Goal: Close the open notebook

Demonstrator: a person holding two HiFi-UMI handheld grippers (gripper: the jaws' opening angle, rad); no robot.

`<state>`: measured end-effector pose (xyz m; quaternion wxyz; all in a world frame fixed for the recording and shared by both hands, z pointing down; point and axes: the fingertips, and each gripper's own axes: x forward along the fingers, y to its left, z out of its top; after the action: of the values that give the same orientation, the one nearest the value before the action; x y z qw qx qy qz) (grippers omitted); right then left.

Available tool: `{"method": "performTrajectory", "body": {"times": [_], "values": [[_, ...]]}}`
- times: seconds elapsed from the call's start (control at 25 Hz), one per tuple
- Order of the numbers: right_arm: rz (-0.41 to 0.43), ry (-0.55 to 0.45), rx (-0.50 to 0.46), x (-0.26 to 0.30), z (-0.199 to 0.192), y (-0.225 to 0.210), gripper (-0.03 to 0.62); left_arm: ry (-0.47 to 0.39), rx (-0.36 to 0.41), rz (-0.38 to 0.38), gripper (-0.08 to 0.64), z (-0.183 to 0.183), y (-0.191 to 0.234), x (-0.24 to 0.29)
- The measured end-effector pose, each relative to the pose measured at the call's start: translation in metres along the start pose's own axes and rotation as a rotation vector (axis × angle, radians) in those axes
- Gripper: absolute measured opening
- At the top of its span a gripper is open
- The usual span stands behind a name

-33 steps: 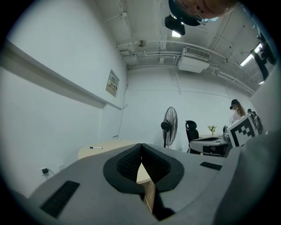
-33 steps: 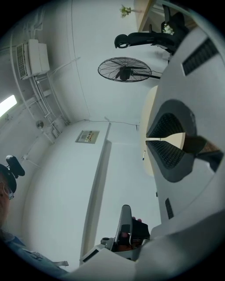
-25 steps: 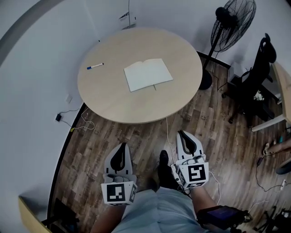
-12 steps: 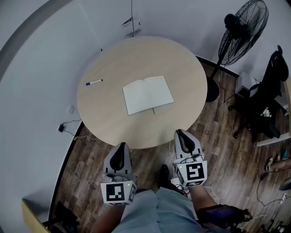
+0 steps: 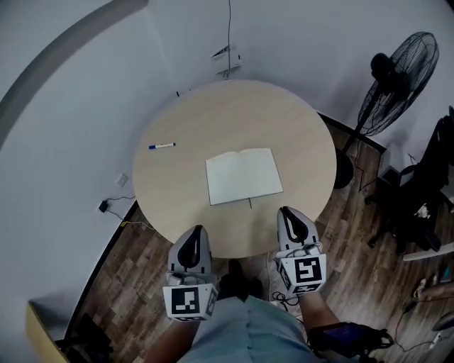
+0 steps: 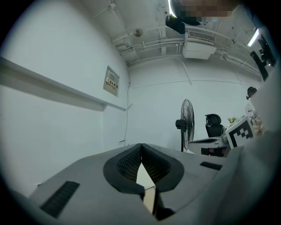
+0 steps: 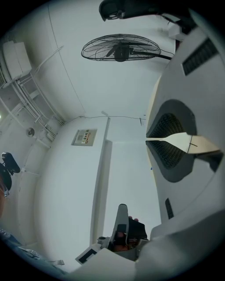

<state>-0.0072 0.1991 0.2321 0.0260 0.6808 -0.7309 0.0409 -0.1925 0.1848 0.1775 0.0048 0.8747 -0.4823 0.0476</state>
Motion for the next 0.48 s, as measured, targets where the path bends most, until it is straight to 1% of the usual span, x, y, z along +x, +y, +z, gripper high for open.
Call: {"method": "performTrajectory", "body": {"times": [0.12,0.32,0.48], "values": [[0.023,0.025,0.001,0.021,-0.009,0.003,0.051,0.016,-0.016,0.013,0.020,-0.009,0.011,0.015],[0.063,0.084,-0.001,0.074,-0.026,0.007,0.049,0.078,-0.056,0.029,0.020,-0.034,0.039,0.061],[0.064,0.124,0.006,0.123,-0.042,0.002,0.049,0.116,-0.092,0.027,0.020,-0.058,0.062,0.103]]}}
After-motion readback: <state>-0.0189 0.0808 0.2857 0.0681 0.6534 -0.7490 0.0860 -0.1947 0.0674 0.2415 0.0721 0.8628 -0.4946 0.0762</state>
